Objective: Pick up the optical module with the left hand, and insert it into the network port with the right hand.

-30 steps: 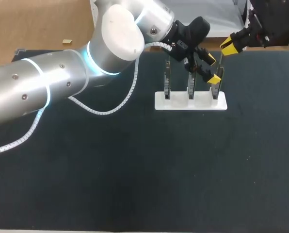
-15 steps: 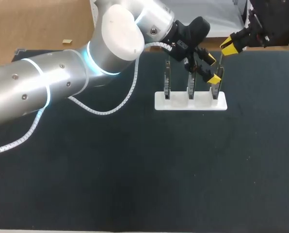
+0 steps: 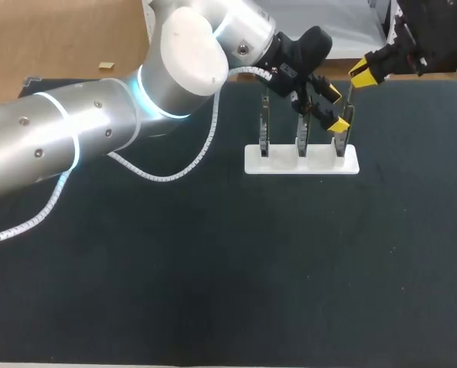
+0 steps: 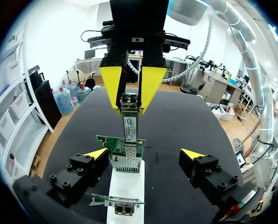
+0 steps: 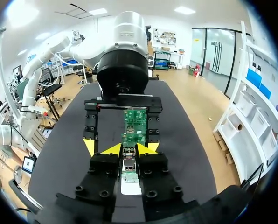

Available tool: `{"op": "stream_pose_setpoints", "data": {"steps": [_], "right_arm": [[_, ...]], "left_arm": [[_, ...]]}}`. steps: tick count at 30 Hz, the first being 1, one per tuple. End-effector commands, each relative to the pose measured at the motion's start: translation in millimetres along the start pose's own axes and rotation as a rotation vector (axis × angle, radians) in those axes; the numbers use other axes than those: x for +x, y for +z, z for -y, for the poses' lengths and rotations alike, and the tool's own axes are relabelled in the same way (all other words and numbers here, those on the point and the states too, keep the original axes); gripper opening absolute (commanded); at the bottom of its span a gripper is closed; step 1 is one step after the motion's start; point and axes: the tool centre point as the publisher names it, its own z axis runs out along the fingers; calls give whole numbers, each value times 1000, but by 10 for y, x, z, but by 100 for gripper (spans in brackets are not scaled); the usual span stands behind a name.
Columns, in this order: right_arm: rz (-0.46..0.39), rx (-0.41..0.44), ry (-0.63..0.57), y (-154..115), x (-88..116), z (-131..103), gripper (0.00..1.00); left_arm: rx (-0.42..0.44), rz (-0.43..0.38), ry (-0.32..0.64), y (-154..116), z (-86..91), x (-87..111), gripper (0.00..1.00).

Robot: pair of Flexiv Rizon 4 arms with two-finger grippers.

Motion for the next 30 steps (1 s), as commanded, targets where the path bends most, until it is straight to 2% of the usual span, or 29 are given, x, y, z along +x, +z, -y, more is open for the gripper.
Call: {"op": "stream_pose_setpoints", "data": {"steps": [1, 30], "right_arm": [[-6, 4, 2, 6, 7, -38, 0], [-15, 18, -16, 20, -13, -38, 0]], "left_arm": [[5, -6, -2, 7, -27, -16, 100], [5, -6, -2, 7, -27, -16, 100]]}}
